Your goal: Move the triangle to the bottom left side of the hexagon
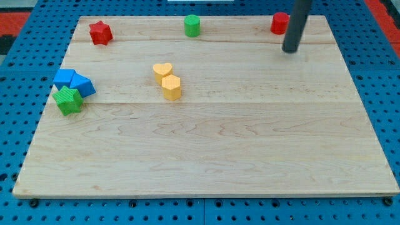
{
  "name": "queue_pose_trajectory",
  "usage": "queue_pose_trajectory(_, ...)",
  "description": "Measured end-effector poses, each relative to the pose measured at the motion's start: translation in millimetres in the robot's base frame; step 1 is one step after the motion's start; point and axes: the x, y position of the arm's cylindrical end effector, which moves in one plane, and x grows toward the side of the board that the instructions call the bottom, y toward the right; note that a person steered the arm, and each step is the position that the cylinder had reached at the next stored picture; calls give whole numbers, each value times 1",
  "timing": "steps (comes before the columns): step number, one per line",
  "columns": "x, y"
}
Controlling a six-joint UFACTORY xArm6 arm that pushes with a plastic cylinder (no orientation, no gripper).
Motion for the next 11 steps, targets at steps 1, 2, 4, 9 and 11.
queue_pose_trajectory(1,81,-66)
queue_pose_trajectory(2,139,-180)
queue_pose_trajectory(4,199,-451)
queue_pose_trajectory(9,75,-442)
queue_pose_trajectory(11,87,-390)
